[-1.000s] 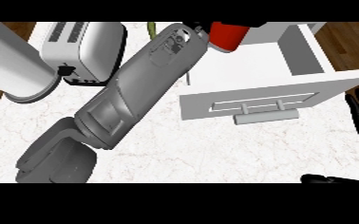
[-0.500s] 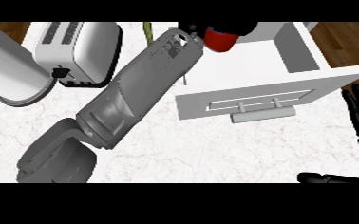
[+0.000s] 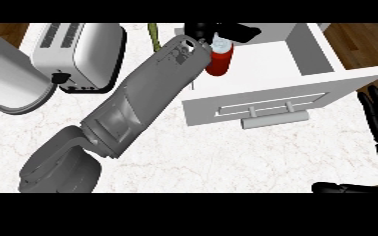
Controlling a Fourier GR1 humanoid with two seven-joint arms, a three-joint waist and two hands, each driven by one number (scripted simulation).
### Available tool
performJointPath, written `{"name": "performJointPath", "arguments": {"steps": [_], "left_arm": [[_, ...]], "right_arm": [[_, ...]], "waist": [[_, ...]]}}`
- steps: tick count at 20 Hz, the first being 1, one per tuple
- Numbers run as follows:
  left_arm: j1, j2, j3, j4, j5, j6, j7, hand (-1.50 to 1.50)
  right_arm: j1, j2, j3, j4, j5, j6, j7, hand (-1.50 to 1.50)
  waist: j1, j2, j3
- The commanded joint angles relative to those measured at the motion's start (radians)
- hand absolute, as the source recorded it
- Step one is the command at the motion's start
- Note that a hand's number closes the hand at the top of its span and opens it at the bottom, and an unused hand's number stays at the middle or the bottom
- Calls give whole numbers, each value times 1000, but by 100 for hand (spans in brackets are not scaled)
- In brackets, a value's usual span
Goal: Pick up the can, place it into the drawer and close the drawer
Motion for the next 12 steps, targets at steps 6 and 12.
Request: {"name": "performJointPath", "arguments": {"steps": [6,12], "left_arm": [[15,0,4,-16,71,42,-20,-150],[-11,0,29,-13,118,28,-51,-150]], "right_arm": [[16,-43,11,-96,118,-3,-36,-150],[35,-99,24,-103,214,35,-129,-150]], "waist": [[4,-3,-2],[6,-1,0]]}}
